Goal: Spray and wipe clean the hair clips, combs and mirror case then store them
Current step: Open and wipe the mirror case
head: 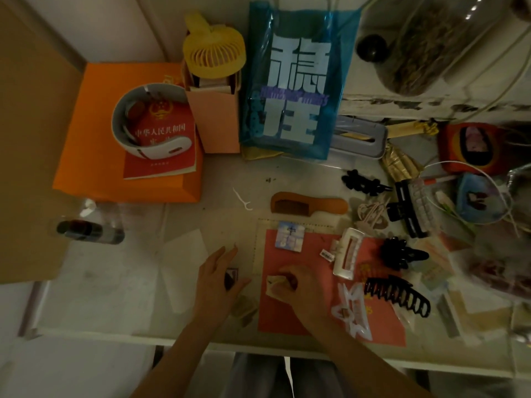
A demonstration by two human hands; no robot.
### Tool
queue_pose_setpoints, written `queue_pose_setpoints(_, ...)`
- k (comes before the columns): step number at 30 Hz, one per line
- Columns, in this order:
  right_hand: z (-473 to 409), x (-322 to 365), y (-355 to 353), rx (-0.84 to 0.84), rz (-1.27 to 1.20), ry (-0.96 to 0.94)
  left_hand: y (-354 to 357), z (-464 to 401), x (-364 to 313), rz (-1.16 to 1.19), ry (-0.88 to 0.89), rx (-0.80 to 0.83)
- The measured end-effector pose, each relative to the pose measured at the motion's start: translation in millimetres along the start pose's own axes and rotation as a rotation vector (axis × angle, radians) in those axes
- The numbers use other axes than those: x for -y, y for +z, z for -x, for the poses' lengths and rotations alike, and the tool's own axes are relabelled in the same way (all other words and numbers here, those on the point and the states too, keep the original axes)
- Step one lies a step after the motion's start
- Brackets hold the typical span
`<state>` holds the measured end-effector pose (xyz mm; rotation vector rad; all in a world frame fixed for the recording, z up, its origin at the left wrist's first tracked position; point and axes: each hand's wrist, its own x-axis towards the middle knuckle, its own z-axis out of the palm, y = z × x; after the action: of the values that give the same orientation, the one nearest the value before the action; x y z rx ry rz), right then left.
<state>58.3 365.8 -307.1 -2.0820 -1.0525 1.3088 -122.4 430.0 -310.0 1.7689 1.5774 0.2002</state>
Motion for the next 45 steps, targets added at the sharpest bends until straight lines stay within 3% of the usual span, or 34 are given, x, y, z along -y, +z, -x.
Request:
queue_pose_setpoints(7,-18.6,15.0,-45.4,-0.086,0.076,-0.164,0.2,-12.9,-12.4,0.006,0.042,0.005)
queue_pose_setpoints(13,-68.7,38.0,-98.4,0.088,0.566,-0.413,5.0,-21.0,-17.6,0.018,0.049,0.009)
queue_pose_setpoints(17,-90.9,41.7,-108.6,0.183,0.756,-0.422,17.3,-26.9,-25.8,-0.01,0.045,0.033)
queue_pose_setpoints(23,-87.6,21.8,-89.5,0.136,0.856,-0.36,34.5,-46.7,-41.5,-0.043,0.09,0.066)
queue_pose_setpoints(33,-83.1,7.4,-62.1,-0.008,0.74,-0.307,29.8,-50.8,-39.4,0.01,0.069,0.035)
queue_pose_setpoints(38,-76.5,8.5,-67.7,0.003,0.61,-0.317,21.3,-55.2,-44.7,0.019,0.106,0.054)
queue_pose_setpoints(45,-52.9,34.1,-93.6,-0.025,0.295,-0.489,-10.7,-59.1,-84.1,0.409,0.036,0.122)
